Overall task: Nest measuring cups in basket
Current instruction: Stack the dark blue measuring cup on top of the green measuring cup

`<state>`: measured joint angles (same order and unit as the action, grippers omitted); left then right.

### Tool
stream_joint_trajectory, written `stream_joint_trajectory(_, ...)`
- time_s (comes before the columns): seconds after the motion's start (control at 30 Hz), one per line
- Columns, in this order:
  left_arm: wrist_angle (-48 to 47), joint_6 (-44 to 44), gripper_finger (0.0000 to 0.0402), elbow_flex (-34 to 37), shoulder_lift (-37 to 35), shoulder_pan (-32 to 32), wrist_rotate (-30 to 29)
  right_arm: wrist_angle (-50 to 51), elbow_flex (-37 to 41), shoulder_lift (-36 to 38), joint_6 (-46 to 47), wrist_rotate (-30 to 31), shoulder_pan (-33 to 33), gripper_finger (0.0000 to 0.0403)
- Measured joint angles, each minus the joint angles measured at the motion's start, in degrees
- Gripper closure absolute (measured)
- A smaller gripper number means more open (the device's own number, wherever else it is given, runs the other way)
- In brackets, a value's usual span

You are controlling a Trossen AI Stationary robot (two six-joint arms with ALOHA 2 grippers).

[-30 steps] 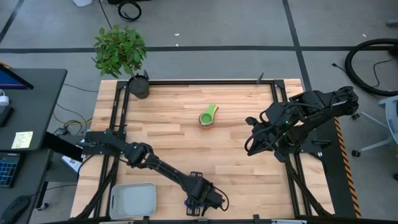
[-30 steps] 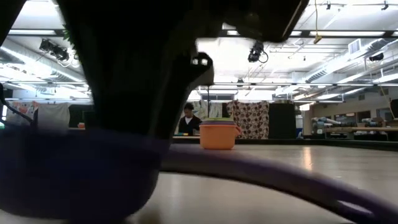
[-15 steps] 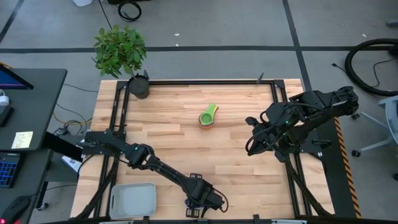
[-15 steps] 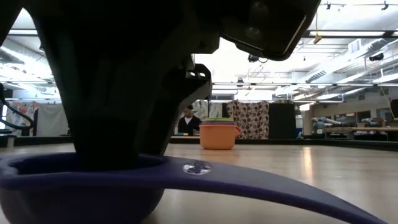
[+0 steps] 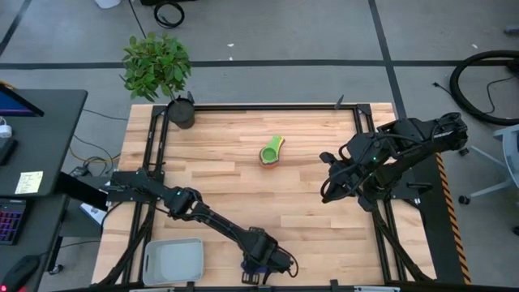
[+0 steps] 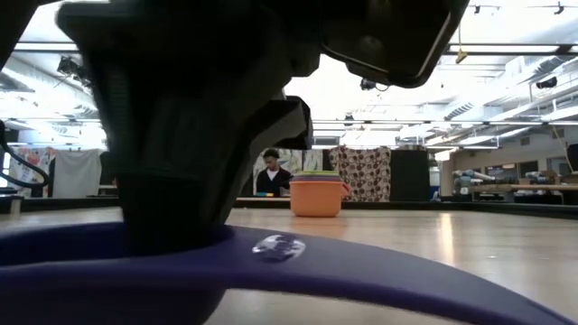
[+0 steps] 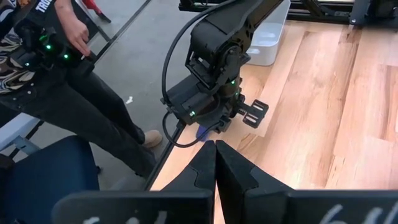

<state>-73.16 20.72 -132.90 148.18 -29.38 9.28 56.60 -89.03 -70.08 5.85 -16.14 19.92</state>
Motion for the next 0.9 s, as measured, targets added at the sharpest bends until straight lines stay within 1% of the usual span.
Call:
stream_joint_trajectory(0.27, -2.54, 2.79, 0.0388, 0.08, -0.43, 2.24, -0.45, 0.01, 0.00, 0.05, -0.05, 0.20, 0.00, 0.0391)
stream_joint_trajectory(0.37, -3.82, 4.24, 0.0388, 0.19, -1.12, 4.10, -1.96, 0.05, 0.00, 0.55, -1.17, 0.78, -0.02, 0.0391)
stream_joint_trajectory(0.43, -4.69, 4.80, 0.0388, 0.25, -1.55, 5.51, -4.27, 0.07, 0.00, 1.18, -2.09, 1.76, 0.00, 0.0391)
stream_joint_trajectory(0.53, -6.86, 7.07, 0.0388, 0.37, -2.87, 8.12, -8.03, 0.81, 0.00, 2.44, -3.13, 3.68, -0.02, 0.0391)
stream_joint_trajectory(0.57, -7.50, 7.26, 0.0388, 0.37, -3.41, 9.19, -8.39, 0.84, 0.00, 2.97, -3.39, 4.55, -0.05, 0.0391)
stream_joint_trajectory(0.9, -8.31, 7.13, 0.0388, 0.27, -10.52, 21.01, -8.93, 4.22, 0.00, 8.99, -5.86, 15.56, -0.06, 0.0391)
